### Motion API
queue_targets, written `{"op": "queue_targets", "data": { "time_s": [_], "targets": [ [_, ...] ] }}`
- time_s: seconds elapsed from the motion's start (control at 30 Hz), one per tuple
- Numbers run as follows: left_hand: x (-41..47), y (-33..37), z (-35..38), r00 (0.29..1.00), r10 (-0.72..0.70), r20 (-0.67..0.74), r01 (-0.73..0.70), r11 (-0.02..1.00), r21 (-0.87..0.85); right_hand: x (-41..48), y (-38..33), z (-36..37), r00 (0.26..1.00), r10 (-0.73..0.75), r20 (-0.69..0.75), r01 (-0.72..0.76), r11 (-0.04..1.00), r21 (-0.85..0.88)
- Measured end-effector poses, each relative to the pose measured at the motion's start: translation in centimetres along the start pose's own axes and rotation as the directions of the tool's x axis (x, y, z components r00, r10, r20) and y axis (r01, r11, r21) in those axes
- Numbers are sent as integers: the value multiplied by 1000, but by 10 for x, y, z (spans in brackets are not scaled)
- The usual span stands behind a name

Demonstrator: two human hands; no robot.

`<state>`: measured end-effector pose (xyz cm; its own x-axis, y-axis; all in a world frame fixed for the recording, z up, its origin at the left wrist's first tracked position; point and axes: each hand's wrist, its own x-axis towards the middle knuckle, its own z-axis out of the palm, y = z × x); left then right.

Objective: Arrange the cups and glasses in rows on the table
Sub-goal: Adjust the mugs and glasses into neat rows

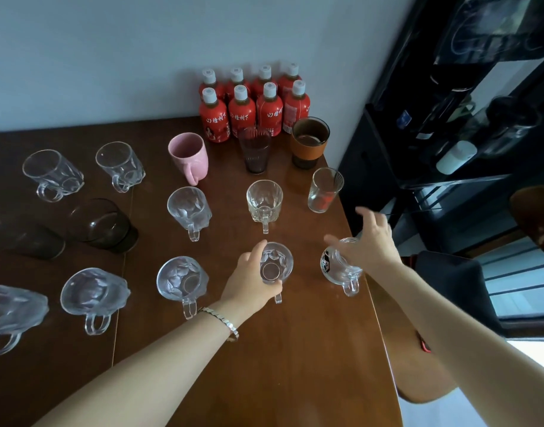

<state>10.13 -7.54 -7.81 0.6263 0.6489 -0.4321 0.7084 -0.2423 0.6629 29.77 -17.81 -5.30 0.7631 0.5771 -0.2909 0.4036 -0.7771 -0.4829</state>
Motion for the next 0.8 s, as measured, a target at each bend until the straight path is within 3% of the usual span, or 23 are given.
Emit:
{"op": "queue_targets", "data": {
  "time_s": [0.07,0.13,0.37,0.5,0.8],
  "targets": [
    [2,1,-1,1000,1,-6,-1,1000,14,23,-16,-8,993,-69,-93,71,997,26],
    [4,1,-3,1000,4,-11,-4,1000,26,50,-33,-16,989,-106,-100,108,994,9],
    [9,-3,-5,1000,6,-7,-6,1000,-4,102,-56,-7,984,-72,163,81,995,-54],
    [11,-4,-4,1000,24,0,-24,1000,-4,98,-50,-1,994,-77,78,83,993,-80],
    [9,-4,-4,1000,17,9,-17,1000,11,80,-39,1,996,-67,52,75,981,-180]
  ]
}}
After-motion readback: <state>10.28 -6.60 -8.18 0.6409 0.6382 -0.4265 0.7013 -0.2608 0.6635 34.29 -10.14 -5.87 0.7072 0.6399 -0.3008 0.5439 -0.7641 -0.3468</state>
